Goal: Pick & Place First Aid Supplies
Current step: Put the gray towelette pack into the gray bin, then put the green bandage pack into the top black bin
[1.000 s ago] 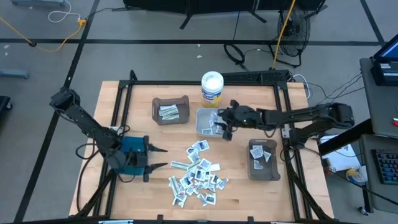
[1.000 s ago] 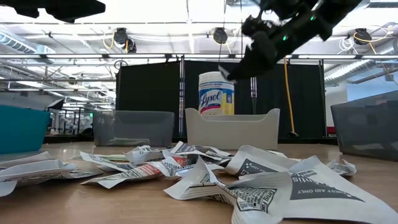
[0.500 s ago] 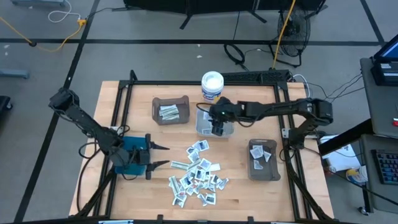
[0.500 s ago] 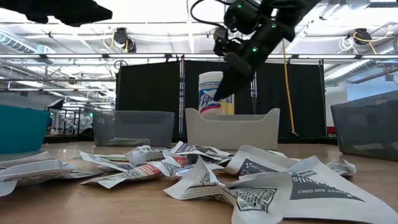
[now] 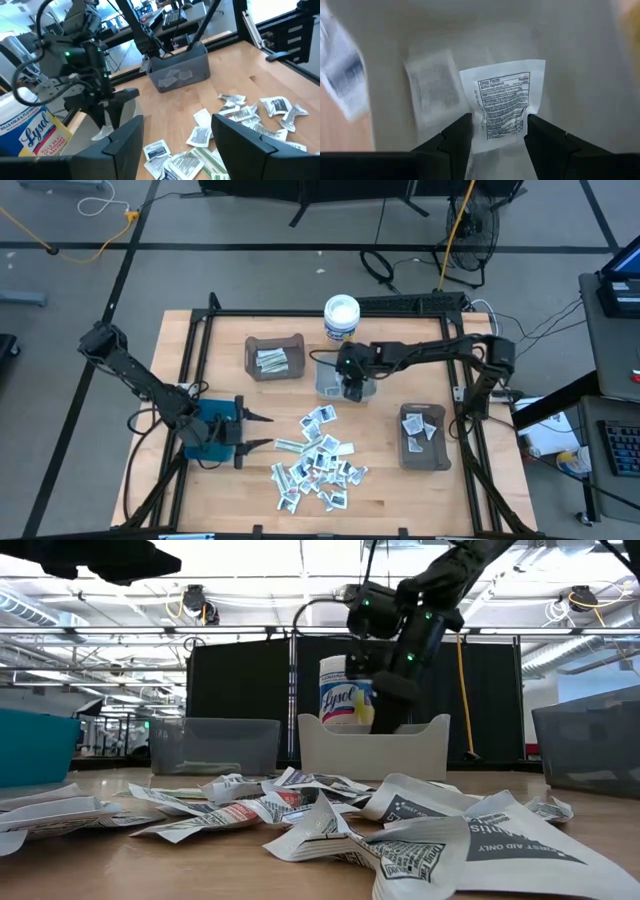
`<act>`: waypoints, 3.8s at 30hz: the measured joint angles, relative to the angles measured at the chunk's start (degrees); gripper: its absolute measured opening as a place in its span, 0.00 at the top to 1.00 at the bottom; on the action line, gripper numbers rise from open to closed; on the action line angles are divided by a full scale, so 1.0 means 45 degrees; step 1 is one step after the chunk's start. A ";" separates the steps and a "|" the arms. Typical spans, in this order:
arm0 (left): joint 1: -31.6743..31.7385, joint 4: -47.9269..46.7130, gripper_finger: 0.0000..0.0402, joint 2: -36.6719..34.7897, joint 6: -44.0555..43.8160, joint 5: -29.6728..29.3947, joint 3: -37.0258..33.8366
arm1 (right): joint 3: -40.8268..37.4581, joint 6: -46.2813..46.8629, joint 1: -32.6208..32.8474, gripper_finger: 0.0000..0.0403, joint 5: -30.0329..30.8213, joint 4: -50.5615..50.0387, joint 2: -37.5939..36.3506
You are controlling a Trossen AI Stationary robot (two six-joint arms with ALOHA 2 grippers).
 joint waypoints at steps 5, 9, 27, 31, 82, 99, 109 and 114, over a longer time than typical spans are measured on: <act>0.0000 -0.0026 0.40 0.0000 -0.0071 0.0000 0.0000 | 0.0008 0.0026 -0.0038 0.59 0.0039 -0.0062 0.0133; 0.0000 -0.0038 0.40 0.0002 -0.0103 0.0000 0.0000 | 0.0008 0.0027 -0.0038 0.59 0.0027 -0.0028 0.0138; 0.0000 -0.0182 0.40 0.0005 -0.0174 0.0000 0.0000 | 0.0004 -0.0929 0.0016 0.35 0.0485 -0.0835 -0.0554; 0.0006 -0.0237 0.40 0.0029 -0.0325 -0.0005 0.0000 | -0.0011 -0.1256 0.0400 0.34 0.1066 -0.1635 -0.1910; 0.4429 -1.2302 0.40 0.8995 -0.5344 0.8077 0.8674 | -1.1561 -0.3499 0.7433 0.37 -0.1605 1.3812 -1.1354; 0.4585 -1.3285 0.27 0.9680 -0.4951 0.8675 0.9287 | -1.1561 -0.3411 0.7428 0.37 -0.1619 1.3652 -1.1349; 0.4663 -1.3368 0.23 1.0146 -0.4746 0.8761 0.9292 | -1.1561 -0.3407 0.7428 0.37 -0.1619 1.3608 -1.1349; 0.4721 -1.3335 0.28 1.0456 -0.4722 0.9130 0.9361 | -1.1561 -0.3358 0.7428 0.37 -0.1619 1.3603 -1.1344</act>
